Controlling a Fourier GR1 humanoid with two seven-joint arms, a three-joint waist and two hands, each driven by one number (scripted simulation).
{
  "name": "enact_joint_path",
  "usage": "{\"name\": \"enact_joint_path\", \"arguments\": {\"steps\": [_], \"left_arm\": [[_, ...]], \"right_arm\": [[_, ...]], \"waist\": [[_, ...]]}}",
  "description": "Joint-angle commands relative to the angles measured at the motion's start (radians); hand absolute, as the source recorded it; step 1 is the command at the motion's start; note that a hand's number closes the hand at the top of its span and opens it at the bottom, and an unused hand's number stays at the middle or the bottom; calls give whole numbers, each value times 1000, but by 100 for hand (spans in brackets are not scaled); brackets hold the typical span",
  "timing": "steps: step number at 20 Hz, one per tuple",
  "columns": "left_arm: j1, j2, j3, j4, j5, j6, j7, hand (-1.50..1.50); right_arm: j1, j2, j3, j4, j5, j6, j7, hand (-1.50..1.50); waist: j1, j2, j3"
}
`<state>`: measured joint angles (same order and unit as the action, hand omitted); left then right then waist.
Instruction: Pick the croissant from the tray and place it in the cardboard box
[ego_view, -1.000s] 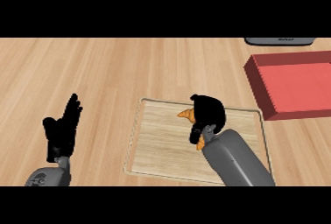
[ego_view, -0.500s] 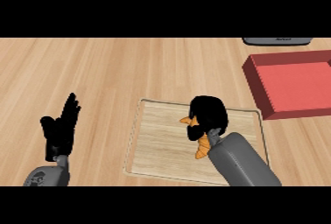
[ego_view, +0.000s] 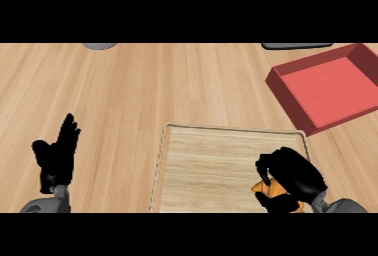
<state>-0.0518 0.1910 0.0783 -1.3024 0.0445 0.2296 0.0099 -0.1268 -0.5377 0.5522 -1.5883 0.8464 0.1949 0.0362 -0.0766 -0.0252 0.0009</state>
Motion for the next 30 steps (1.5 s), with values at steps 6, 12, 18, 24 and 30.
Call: {"name": "enact_joint_path", "arguments": {"steps": [6,12,18,24,30], "left_arm": [[42,-3,-6,-33,-5,3,2,0],[8,0,-8,-37,-5,0,33,0],[56,-8,-13,-86,-3,0,25,0],[-43,-34,-50,-6,-42,-4,14,0],[-27,-32,-44,-2,-25,-48,-5,0]], "right_arm": [[324,-470,-317,-244,-239,-188,-505,150],[472,-548,-643,-343,-564,-145,-623,150],[573,-569,-989,-242,-798,-7,-753,150],[459,-590,-1154,-84,-809,106,-743,150],[227,-573,-1006,63,-802,123,-664,150]], "waist": [[-13,7,0],[-16,8,-2],[17,12,-1],[66,25,-1],[92,29,-1]]}}
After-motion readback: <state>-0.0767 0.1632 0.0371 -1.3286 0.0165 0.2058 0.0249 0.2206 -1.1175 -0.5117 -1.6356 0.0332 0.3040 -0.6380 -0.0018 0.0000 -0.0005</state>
